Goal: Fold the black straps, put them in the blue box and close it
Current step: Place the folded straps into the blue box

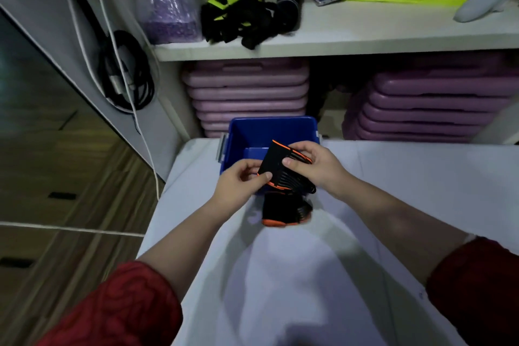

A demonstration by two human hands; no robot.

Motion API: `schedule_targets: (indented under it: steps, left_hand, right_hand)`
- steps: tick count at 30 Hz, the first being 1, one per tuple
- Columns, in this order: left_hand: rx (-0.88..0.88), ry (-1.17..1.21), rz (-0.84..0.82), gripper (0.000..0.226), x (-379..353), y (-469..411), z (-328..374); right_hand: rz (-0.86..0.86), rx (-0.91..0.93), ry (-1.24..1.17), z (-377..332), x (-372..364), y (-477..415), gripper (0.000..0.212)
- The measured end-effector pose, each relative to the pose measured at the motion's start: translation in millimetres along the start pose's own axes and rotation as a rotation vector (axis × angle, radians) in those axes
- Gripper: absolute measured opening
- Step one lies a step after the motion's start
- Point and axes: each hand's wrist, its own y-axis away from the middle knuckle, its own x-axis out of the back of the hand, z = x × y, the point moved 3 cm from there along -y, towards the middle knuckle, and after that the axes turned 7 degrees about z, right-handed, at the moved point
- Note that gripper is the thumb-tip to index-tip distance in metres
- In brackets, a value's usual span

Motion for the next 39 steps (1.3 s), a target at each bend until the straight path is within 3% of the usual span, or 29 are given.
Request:
schedule_targets:
  steps: [5, 8, 12, 16, 22, 26, 30, 34, 36, 39]
  left_hand:
    - [-0.129, -0.285, 0.203, 0.02, 57, -70, -8]
    - [-0.124, -0.47, 0.205, 0.029, 78, -110, -21]
    - [-0.064, -0.552, 0.115, 0.048, 81, -139, -39]
    - [-0.057, -0.55, 0.063, 0.046, 77, -149, -52]
    - [-0.011, -0.451, 0.111, 0.046, 76, -151, -57]
    - [0.001, -0.432, 0.103, 0.045, 77, -148, -58]
    - [-0.012, -0.519, 0.08, 0.044, 74, -140, -53]
    - [-0.088, -0.567, 0.077, 0.048, 69, -122, -44]
    - [-0.142, -0.586, 0.091, 0.049, 67, -110, -40]
    - [-0.222, -0.595, 0.11, 0.049, 62, -91, -37]
  right_hand:
    - [0.091, 0.044, 0.122, -10, -38, -70, 0.028]
    - [0.148, -0.036, 0.312, 4, -50, -114, 0.028]
    - [0.071, -0.225, 0.477, 40, -70, -154, 0.025]
    - [0.017, -0.323, 0.474, 59, -97, -168, 0.025]
    - [0.249, -0.303, 0.571, 65, -113, -171, 0.052]
    - [0.35, -0.313, 0.601, 68, -116, -165, 0.055]
    - [0.185, -0.332, 0.562, 66, -110, -165, 0.051]
    - [0.09, -0.393, 0.455, 57, -94, -150, 0.071]
    - [0.141, -0.325, 0.474, 47, -78, -131, 0.065]
    - [0.221, -0.152, 0.442, 31, -52, -84, 0.034]
